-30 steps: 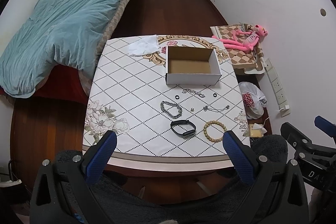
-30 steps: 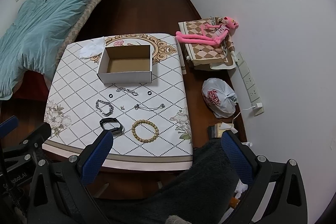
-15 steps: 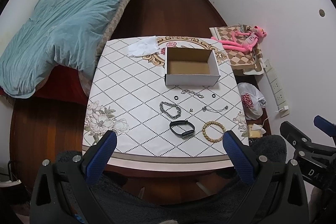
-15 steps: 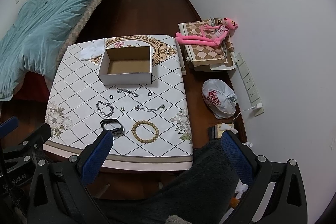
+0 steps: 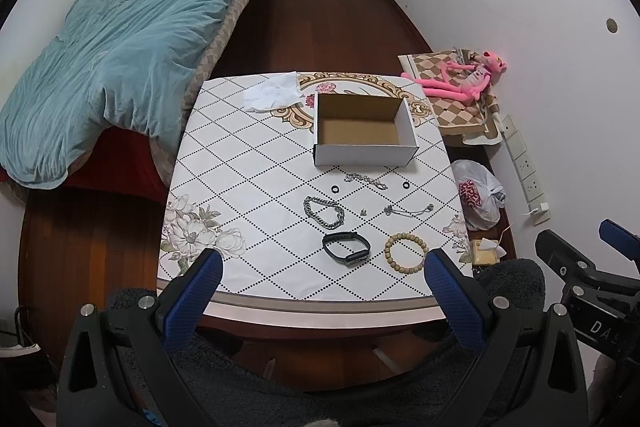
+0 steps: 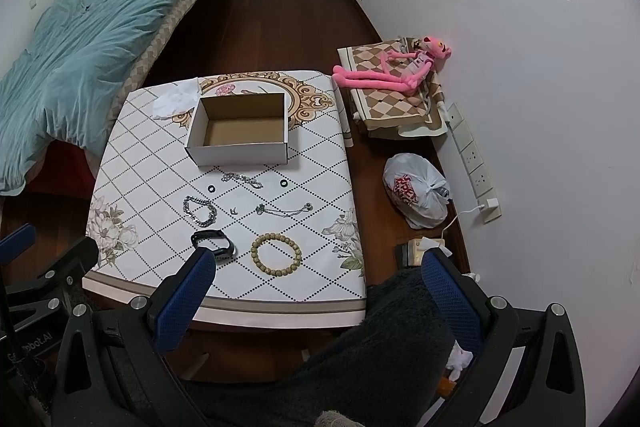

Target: Organize jewelry

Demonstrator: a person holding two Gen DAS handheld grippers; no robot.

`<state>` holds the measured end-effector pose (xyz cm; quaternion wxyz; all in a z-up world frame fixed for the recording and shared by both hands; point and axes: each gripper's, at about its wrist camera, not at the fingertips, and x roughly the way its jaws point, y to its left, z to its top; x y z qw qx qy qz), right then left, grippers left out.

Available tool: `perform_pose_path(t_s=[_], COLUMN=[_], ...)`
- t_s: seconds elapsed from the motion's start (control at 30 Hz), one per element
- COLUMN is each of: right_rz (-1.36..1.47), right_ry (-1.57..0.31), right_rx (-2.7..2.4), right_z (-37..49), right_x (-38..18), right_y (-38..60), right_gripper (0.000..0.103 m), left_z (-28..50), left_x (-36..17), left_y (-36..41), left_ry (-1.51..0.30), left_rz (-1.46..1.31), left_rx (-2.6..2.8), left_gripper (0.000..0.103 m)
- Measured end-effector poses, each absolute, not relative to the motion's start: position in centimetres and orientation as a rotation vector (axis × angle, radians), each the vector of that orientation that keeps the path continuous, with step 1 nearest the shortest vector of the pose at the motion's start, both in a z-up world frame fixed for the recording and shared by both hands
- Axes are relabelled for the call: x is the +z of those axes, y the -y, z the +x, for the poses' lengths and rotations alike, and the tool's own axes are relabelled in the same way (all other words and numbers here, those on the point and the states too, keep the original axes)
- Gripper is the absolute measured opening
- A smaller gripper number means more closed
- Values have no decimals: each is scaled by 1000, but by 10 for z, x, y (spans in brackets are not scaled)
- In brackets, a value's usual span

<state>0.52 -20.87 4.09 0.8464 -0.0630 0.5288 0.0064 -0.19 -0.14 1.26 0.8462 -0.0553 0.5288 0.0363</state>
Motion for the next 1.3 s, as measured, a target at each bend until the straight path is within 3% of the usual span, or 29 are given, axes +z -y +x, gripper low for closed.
perform_pose_path(t_s=[1.07,1.3], right_rz=[-115,-93], right_ry=[-1107,-1129], right_rx=[21,-28], right_z=[5,26], right_x=[48,16], right_y=[211,218], right_gripper=[103,103], left_z=[-2,22], left_x=[18,-16], left_y=[4,-4], left_ry=[-1105,-1106], left_rz=[-123,-82], left_rx=[77,152], left_gripper=[103,103])
